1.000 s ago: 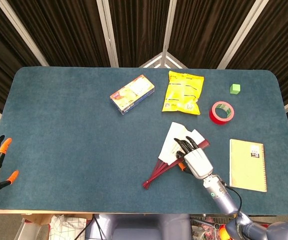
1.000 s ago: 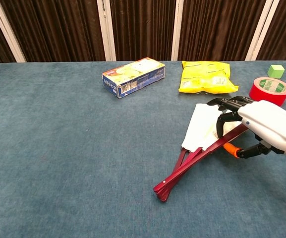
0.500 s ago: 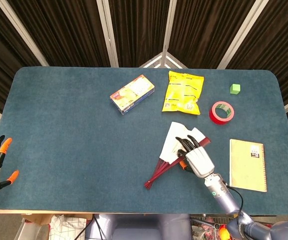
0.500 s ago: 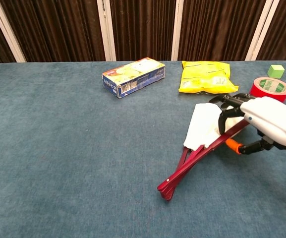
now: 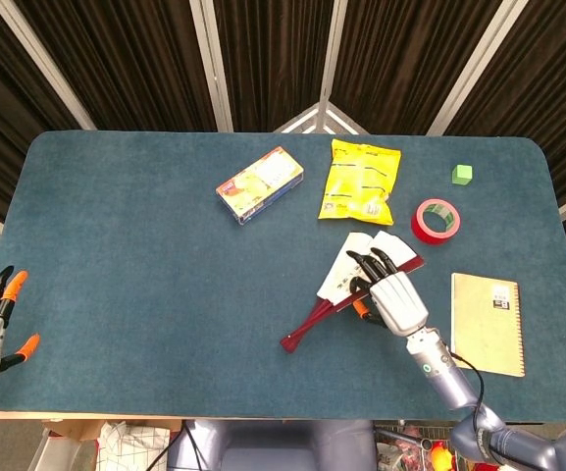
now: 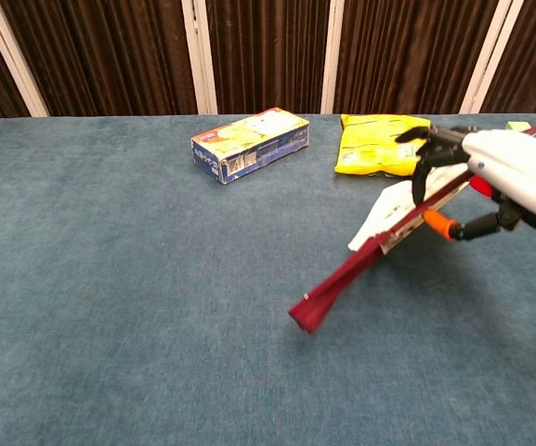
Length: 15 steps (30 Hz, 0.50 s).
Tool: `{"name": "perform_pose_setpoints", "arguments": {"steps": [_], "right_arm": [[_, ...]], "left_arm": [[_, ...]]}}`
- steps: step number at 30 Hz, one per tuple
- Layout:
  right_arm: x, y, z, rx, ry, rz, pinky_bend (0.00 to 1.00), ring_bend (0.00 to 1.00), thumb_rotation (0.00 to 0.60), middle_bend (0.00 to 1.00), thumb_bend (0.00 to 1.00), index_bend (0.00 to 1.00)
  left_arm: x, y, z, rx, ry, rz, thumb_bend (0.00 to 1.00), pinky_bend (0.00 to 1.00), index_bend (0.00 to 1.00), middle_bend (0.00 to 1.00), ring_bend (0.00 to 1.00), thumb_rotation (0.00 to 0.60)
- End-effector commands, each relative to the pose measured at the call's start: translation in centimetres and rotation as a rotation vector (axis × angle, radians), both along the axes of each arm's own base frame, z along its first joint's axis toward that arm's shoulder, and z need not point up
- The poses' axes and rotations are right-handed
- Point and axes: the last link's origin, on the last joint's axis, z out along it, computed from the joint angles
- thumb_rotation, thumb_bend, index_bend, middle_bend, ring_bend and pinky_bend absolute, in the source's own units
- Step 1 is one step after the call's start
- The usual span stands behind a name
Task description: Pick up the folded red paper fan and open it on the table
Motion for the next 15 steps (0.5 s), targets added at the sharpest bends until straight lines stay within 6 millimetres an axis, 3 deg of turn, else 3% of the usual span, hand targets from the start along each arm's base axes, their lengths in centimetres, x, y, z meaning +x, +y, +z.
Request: {"name": "perform_pose_setpoints", "arguments": {"steps": [1,15], "right_arm": [[1.3,-0.8,1.4,-0.018,-0.011,0.019,0.14,0.21,0.600,0.16,0.46,0.88],[6.8,-4.4,4.5,-0.037,0.049,0.078,0.14,0.21,0.600,0.16,0.46,0.89]], "left_arm": [[0.0,0.0,-0.1,-0.001,0.001,0.001,0.31,0.03,0.03,0.00,0.00,0.600],[0.0,1.0,-1.0,-0.046,0.010,-0.005,0.31,0.03,0.04,0.00,0.00,0.600]]}}
